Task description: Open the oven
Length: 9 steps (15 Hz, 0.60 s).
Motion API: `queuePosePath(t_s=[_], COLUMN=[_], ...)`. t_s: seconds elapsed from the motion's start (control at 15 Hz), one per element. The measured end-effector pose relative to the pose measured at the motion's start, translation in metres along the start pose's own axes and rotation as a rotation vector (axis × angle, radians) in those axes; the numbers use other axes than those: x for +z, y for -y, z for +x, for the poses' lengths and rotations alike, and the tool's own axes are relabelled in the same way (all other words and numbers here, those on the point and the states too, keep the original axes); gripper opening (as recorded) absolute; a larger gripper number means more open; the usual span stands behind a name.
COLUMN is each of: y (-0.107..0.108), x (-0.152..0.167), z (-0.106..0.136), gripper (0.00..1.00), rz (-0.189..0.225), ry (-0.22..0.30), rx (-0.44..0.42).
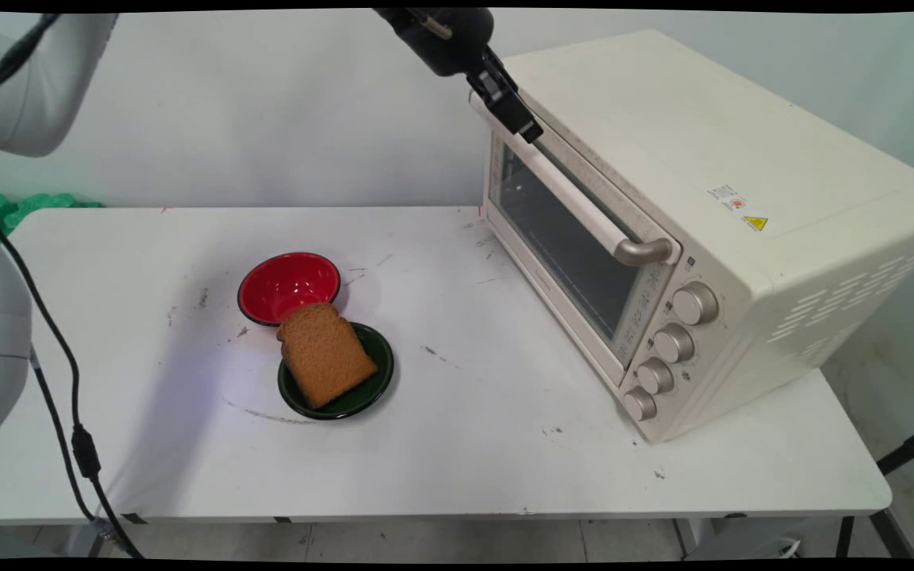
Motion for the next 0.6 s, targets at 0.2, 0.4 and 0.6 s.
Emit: queuePosePath(t_s=[0.2, 0.4, 0.6], y=[0.004, 0.009, 0.012], x=[0.01, 0.02, 0.029], z=[0.003, 0.005, 0.007], gripper=[0.0, 0.0, 0.0], rz=[0.005, 0.011, 0.014], ry=[0.009, 0.018, 0.023], rx=[0.005, 0.007, 0.007])
